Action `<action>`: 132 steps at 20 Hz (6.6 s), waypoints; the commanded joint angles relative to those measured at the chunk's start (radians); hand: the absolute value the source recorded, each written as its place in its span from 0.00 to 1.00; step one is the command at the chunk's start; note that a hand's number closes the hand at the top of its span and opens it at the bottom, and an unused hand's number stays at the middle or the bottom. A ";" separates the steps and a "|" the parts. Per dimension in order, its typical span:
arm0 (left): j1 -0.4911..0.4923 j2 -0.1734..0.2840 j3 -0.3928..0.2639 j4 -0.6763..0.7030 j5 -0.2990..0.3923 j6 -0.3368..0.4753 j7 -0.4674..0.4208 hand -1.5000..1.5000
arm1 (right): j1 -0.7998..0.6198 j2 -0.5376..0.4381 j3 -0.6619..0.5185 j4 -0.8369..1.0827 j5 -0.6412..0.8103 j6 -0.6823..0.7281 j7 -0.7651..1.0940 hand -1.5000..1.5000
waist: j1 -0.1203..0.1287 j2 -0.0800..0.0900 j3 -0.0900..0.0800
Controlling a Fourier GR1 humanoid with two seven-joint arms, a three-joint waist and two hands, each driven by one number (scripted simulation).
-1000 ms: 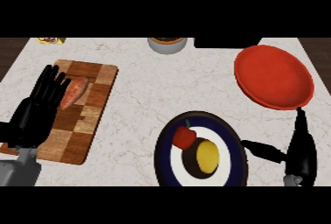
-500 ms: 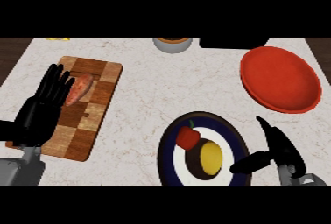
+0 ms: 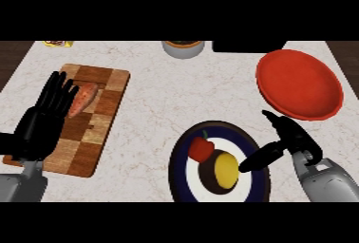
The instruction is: Pick the lemon from the plate and place it in the bowl
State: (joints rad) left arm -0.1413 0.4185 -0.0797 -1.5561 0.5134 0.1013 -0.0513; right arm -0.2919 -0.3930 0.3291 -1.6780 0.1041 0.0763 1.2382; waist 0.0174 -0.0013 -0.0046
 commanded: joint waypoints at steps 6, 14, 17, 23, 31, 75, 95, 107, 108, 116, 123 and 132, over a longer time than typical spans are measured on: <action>0.020 0.006 0.017 -0.028 -0.008 0.002 0.026 0.50 | -0.037 0.067 0.063 0.021 0.008 -0.012 0.249 0.00 | -0.016 -0.006 0.001; 0.026 -0.007 0.037 -0.009 -0.009 -0.026 0.008 0.50 | 0.054 0.090 0.155 -0.059 0.210 -0.073 0.248 0.00 | -0.024 -0.003 0.003; 0.025 -0.012 0.035 -0.041 -0.014 -0.004 0.035 0.50 | 0.044 0.145 0.162 -0.043 0.282 -0.076 0.249 0.00 | -0.022 -0.004 0.003; 0.036 -0.028 0.044 -0.028 -0.020 -0.030 0.019 0.50 | 0.032 0.194 0.132 0.039 0.313 -0.039 0.207 0.00 | -0.013 0.001 0.004; 0.003 -0.038 0.065 -0.008 -0.040 -0.024 0.026 0.50 | 0.047 0.251 0.092 0.130 0.333 -0.005 0.145 0.00 | -0.011 0.002 0.004; 0.040 -0.100 0.099 -0.024 -0.103 -0.056 0.040 0.50 | 0.112 -0.408 -0.164 -0.318 0.445 0.110 -0.885 1.00 | -0.038 -0.003 0.004; -0.011 -0.120 0.124 -0.034 -0.123 -0.101 0.084 0.50 | -0.371 -0.244 -0.419 0.655 0.466 -0.047 -1.285 1.00 | 0.012 0.009 0.006; -0.047 -0.147 0.106 -0.026 -0.135 -0.119 0.073 0.50 | -0.619 -0.243 -0.368 1.250 0.638 -0.093 -1.453 1.00 | 0.057 0.030 0.007; -0.056 -0.178 0.081 -0.002 -0.164 -0.100 0.054 0.50 | -0.673 -0.230 -0.377 1.295 0.646 -0.097 -1.397 1.00 | 0.052 0.029 0.007; -0.054 -0.164 0.093 -0.019 -0.150 -0.109 0.082 0.50 | -0.692 -0.157 -0.465 1.437 0.552 -0.019 -1.536 0.00 | 0.069 0.038 0.010; -0.060 -0.156 0.116 -0.015 -0.146 -0.103 0.082 0.50 | -0.703 -0.206 -0.716 1.460 0.305 0.026 -1.695 0.00 | 0.049 0.036 0.013; -0.071 -0.163 0.107 -0.049 -0.152 -0.084 0.116 0.50 | -0.670 -0.349 -0.866 1.530 0.182 0.051 -1.690 0.00 | 0.050 0.034 0.012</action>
State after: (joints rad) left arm -0.1966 0.2643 0.0343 -1.5773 0.3725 -0.0151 0.0364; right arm -0.9979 -0.6965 -0.4854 -0.1744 0.3270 0.1330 -0.4382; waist 0.0696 0.0340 0.0061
